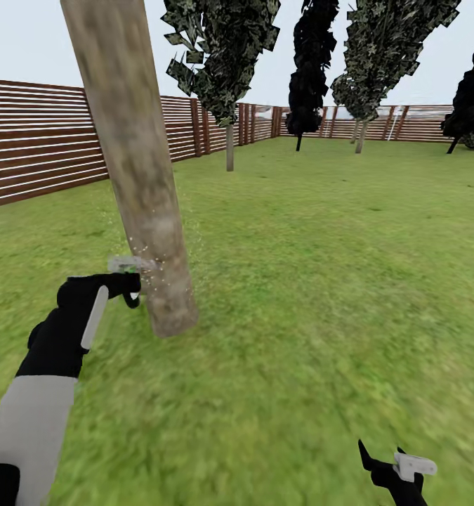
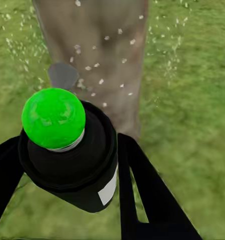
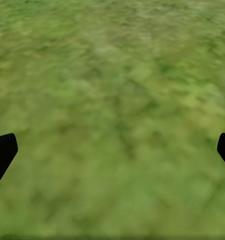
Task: In the garden, pick up the pesticide atomizer on the floor and spray pesticide onto both trees until each tree trunk is fully covered.
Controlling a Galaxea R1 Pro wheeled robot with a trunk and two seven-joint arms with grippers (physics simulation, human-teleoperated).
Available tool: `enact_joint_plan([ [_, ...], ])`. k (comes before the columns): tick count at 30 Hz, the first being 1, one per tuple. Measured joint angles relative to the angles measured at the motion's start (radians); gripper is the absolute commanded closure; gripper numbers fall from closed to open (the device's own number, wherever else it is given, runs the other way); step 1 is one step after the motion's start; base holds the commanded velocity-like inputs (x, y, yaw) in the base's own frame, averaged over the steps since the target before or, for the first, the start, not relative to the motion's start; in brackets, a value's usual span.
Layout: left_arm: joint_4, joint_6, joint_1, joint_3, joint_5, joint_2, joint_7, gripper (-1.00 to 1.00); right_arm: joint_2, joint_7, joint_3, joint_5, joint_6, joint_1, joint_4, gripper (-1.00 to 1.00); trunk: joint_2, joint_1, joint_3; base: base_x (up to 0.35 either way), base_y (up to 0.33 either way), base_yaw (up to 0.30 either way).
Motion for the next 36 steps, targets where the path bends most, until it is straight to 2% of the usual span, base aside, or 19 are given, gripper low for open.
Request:
enact_joint_plan([
  [1, 0.001, 0.002, -0.024, 0.037, 0.005, 0.032, -0.002, 1.00, 0.000, 0.000, 0.000, 0.000, 0.000, 0.000, 0.000, -1.00, 0.000, 0.000, 0.000, 0.000, 0.000, 0.000],
  [3, -0.005, 0.034, -0.045, 0.050, 0.032, 0.043, -0.004, 1.00, 0.000, 0.000, 0.000, 0.001, 0.000, 0.000, 0.000, -1.00, 0.000, 0.000, 0.000, 0.000, 0.000, 0.000],
  [4, -0.035, 0.068, -0.052, 0.028, 0.043, 0.027, -0.005, 1.00, 0.000, 0.000, 0.000, 0.001, 0.000, 0.000, 0.000, -1.00, 0.000, 0.000, 0.000, 0.000, 0.000, 0.000],
  [6, -0.056, 0.083, -0.056, -0.053, 0.046, -0.027, -0.004, 1.00, 0.000, 0.000, 0.000, 0.001, 0.000, 0.000, 0.000, -1.00, 0.000, 0.000, 0.000, 0.000, 0.000, 0.000],
  [8, -0.060, 0.087, -0.070, -0.084, 0.032, -0.071, -0.003, 1.00, 0.000, 0.000, 0.000, 0.000, 0.000, 0.000, 0.000, -1.00, 0.000, 0.000, 0.000, 0.000, 0.000, 0.000],
  [9, -0.061, 0.088, -0.072, -0.086, 0.020, -0.073, -0.003, 1.00, 0.000, 0.000, 0.000, 0.000, 0.000, 0.000, 0.000, -1.00, 0.000, 0.000, 0.000, 0.000, 0.000, 0.000],
  [12, -0.055, 0.091, -0.103, -0.052, 0.004, -0.024, -0.002, 1.00, 0.000, 0.000, 0.000, 0.000, 0.000, 0.000, 0.000, -1.00, 0.000, 0.000, 0.000, 0.000, 0.000, 0.000],
  [15, -0.049, 0.097, -0.130, -0.032, 0.018, 0.056, -0.004, 1.00, 0.000, 0.000, 0.000, 0.001, 0.000, 0.000, 0.000, -1.00, 0.000, 0.000, 0.000, 0.000, 0.000, 0.000],
  [17, -0.055, 0.099, -0.127, -0.045, 0.035, 0.049, -0.005, 1.00, 0.000, 0.000, 0.000, 0.002, 0.000, 0.000, 0.000, -1.00, 0.000, 0.000, 0.000, 0.000, 0.000, 0.000],
  [18, -0.056, 0.099, -0.123, -0.093, 0.042, 0.035, -0.006, 1.00, 0.000, 0.000, 0.000, 0.002, 0.000, 0.000, 0.000, -1.00, 0.000, 0.000, 0.000, 0.000, 0.000, 0.000],
  [20, -0.050, 0.099, -0.124, -0.118, 0.028, 0.034, -0.006, 1.00, 0.000, 0.000, 0.000, 0.001, 0.000, 0.000, 0.000, -1.00, 0.000, 0.000, 0.000, 0.000, 0.000, 0.000],
  [21, -0.047, 0.099, -0.126, -0.102, 0.022, 0.039, -0.006, 1.00, 0.000, 0.000, 0.000, 0.001, 0.000, 0.000, 0.000, -1.00, 0.000, 0.000, 0.000, 0.000, 0.000, 0.000],
  [23, -0.026, 0.099, -0.122, -0.022, 0.017, 0.048, -0.008, 1.00, 0.000, 0.000, 0.000, 0.002, 0.000, 0.000, 0.000, -1.00, 0.000, 0.000, 0.000, 0.000, 0.000, 0.000],
  [25, 0.008, 0.082, -0.088, -0.008, 0.016, 0.063, -0.006, 1.00, 0.000, 0.000, 0.000, 0.002, 0.000, 0.000, 0.000, -1.00, 0.000, 0.000, 0.000, 0.000, 0.000, 0.000],
  [27, 0.022, 0.030, -0.008, -0.010, 0.026, 0.058, -0.005, 1.00, 0.000, 0.000, 0.000, 0.002, 0.000, 0.000, 0.000, -1.00, 0.000, 0.000, 0.000, 0.000, 0.000, 0.000],
  [30, 0.092, -0.206, 0.135, -0.005, 0.024, 0.042, 0.011, 1.00, 0.000, 0.000, 0.000, 0.002, 0.000, 0.000, 0.001, -1.00, 0.000, 0.000, 0.000, 0.000, 0.000, 0.000],
  [33, 0.131, -0.243, 0.210, -0.005, 0.026, 0.034, 0.014, 1.00, 0.000, 0.000, 0.001, 0.002, 0.000, 0.000, 0.002, -1.00, 0.000, 0.000, 0.000, 0.000, 0.000, 0.000],
  [34, 0.191, -0.293, 0.229, -0.004, 0.028, 0.023, 0.014, 1.00, 0.000, 0.000, 0.001, 0.002, 0.000, 0.000, 0.003, -1.00, 0.000, 0.000, 0.000, 0.000, 0.000, 0.000],
  [36, 0.432, -0.562, 0.245, -0.005, 0.020, -0.007, 0.018, 1.00, 0.000, 0.000, 0.001, 0.002, 0.000, 0.000, 0.006, -1.00, 0.000, 0.000, 0.000, 0.000, -0.166, 0.000],
])
